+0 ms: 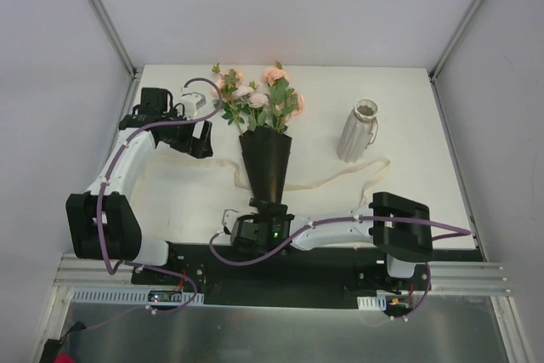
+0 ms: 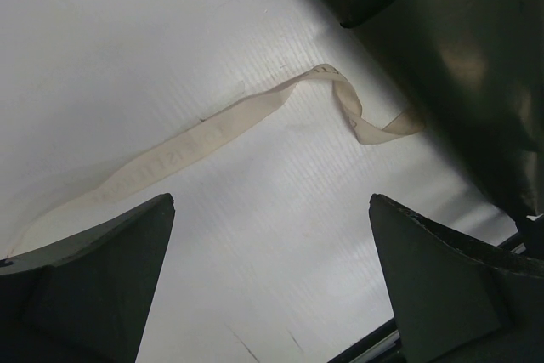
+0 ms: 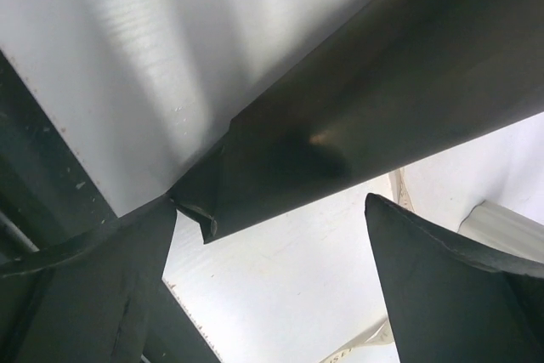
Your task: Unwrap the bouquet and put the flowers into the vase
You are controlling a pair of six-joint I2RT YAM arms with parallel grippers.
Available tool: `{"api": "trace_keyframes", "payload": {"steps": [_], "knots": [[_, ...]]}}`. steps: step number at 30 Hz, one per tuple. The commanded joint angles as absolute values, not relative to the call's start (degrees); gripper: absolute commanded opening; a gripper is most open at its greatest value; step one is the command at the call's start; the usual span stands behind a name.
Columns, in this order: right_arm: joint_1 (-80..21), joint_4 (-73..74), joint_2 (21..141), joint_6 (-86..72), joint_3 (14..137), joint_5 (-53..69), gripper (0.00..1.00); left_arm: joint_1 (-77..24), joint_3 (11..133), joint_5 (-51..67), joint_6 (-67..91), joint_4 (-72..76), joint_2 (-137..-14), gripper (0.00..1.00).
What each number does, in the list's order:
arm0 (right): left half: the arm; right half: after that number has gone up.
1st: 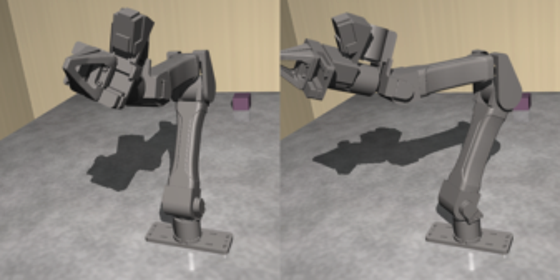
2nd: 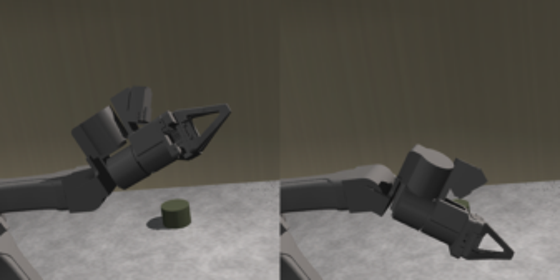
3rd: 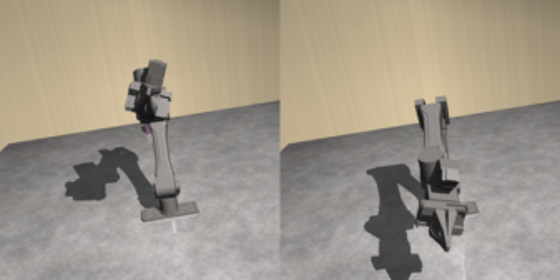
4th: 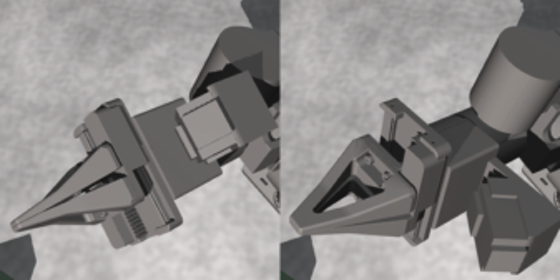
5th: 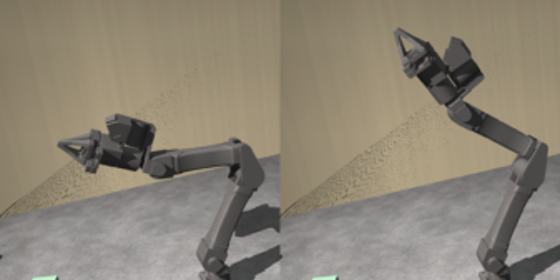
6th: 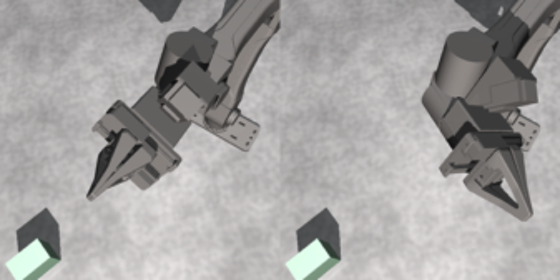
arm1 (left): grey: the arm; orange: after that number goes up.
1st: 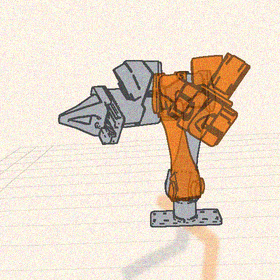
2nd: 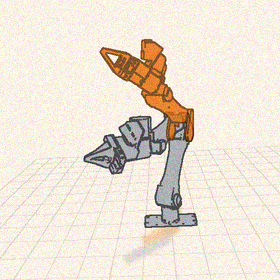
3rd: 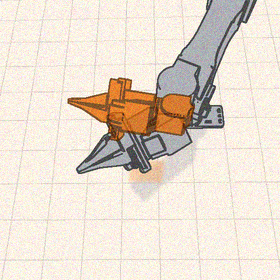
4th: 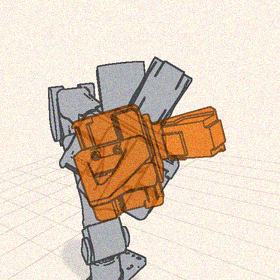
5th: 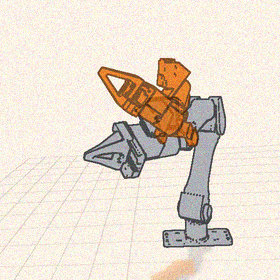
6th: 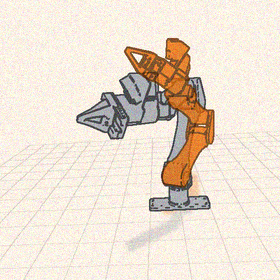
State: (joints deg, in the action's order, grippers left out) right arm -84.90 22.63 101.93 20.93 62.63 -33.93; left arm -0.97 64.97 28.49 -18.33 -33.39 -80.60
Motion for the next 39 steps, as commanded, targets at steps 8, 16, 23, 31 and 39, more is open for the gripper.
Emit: {"api": "trace_keyframes", "payload": {"steps": [8, 16, 23, 31, 39], "knots": [[-84.4, 17.1, 99.8, 21.2, 64.8, -31.8, 0.97, -0.4, 65.5, 29.2, -21.4, -35.3, -80.3, 0.99], [-83.8, 17.3, 100.2, 20.0, 65.5, -32.5, 0.96, -0.4, 65.6, 29.5, -22.1, -36.0, -79.7, 0.99], [-80.9, 14.5, 103.4, 22.5, 65.9, -40.9, 0.99, -0.4, 65.6, 28.9, -22.3, -36.0, -80.2, 0.99], [-80.2, 13.6, 106.5, 24.3, 64.7, -41.8, 0.96, -0.4, 66.1, 28.2, -22.9, -36.0, -80.2, 0.99], [-80.9, 9.7, 107.0, 26.1, 64.0, -46.5, 0.93, -0.4, 66.2, 28.2, -22.6, -36.0, -80.1, 0.99]]}}
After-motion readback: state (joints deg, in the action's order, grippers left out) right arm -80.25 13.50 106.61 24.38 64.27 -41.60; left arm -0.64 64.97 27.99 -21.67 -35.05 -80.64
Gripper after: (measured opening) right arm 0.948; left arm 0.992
